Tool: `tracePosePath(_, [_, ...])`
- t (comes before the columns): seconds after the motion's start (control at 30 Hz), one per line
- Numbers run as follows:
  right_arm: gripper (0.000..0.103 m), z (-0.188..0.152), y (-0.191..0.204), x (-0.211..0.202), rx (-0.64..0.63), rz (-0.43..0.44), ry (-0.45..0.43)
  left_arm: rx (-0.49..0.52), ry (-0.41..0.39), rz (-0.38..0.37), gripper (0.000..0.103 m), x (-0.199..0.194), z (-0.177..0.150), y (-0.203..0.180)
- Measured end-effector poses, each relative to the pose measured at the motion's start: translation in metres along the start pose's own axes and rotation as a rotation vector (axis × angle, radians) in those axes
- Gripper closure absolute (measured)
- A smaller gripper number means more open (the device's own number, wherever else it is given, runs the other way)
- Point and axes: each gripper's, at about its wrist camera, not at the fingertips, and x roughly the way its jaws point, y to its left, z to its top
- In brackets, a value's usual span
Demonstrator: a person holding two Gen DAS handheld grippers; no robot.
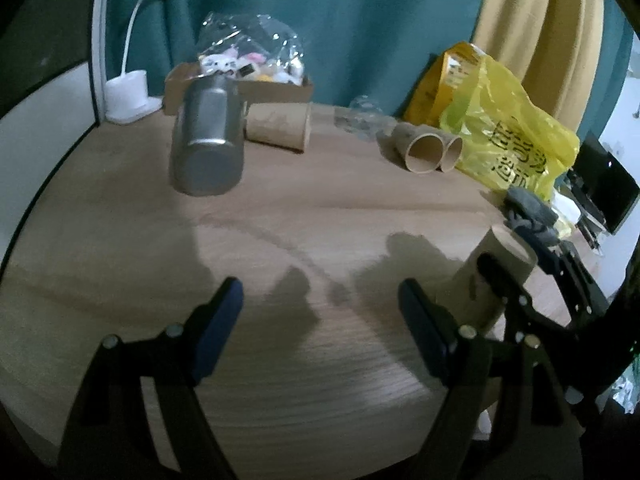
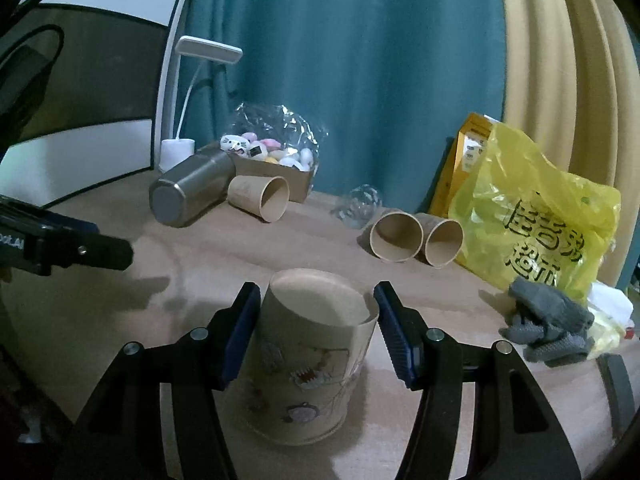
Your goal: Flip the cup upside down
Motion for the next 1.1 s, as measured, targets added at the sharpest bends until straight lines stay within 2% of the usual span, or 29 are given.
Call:
tracePosePath(0.33, [0.041,-0.009,0.001,-0.008,0.027,0.015,0.054,0.029,-0.005,0.004,0.022,-0.005,-0.006,-0.012])
tracePosePath(0.43, [0.022,-0.008,-0.002,-0.010,0.049,0.026,0.062,0.039,-0.016,0.007,0.022,-0.009,-0.007,-0.016])
tracePosePath(0.57, [0.021,-0.004,-0.011,-0.019,0.095,0.034,0.063,0.052,-0.037,0.011,0.022,-0.017,-0.008,-0.022])
tracePosePath(0.9, [0.021,0.006,-0.034,-0.045,0.224,0.040,0.167,0.084,-0.110,0.019,0.022,-0.038,-0.019,-0.038])
tracePosePath(1.1, [0.021,0.001,-0.035,-0.061,0.244,0.032,0.183,0.096,-0.146,0.011,0.022,-0.056,-0.030,-0.049])
